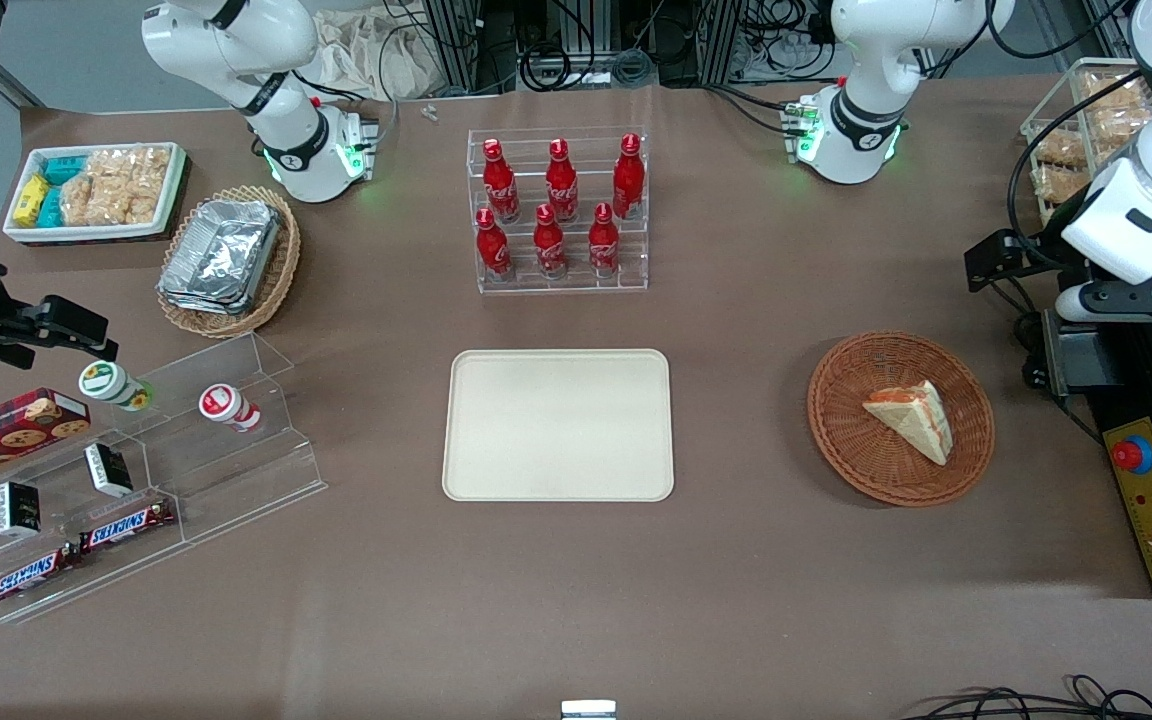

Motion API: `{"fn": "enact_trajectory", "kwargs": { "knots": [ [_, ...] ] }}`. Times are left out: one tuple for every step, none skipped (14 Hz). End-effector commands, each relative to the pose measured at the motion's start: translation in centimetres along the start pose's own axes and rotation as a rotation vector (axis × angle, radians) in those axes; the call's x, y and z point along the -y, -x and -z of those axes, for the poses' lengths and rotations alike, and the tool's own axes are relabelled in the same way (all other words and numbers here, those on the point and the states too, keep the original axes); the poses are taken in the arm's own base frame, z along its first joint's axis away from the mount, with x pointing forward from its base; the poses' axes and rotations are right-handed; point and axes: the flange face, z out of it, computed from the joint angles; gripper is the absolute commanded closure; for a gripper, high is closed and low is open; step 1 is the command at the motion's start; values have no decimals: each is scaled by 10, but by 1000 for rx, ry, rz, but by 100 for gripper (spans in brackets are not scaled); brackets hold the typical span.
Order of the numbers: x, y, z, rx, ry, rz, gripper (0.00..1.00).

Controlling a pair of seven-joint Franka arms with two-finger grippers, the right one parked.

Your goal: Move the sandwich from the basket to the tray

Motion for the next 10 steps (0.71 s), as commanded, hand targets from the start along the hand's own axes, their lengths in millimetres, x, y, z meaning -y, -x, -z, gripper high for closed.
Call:
{"fn": "enact_trajectory", "kwargs": {
  "knots": [
    [-3, 2, 4, 1, -20, 6, 0],
    [-3, 0, 7, -4, -13, 19, 0],
    [-3, 0, 7, -4, -11, 36, 0],
    [-2, -1, 5, -2, -18, 52, 0],
    [-2, -2, 2, 4, -15, 67, 0],
    [-3, -2, 2, 6, -5, 83, 0],
    [-3, -1, 1, 12, -2, 104, 0],
    [-2, 0, 0, 24, -4, 117, 0],
    [-2, 1, -1, 32, -5, 123, 0],
    [-2, 1, -5, 42, -6, 156, 0]
  ]
}}
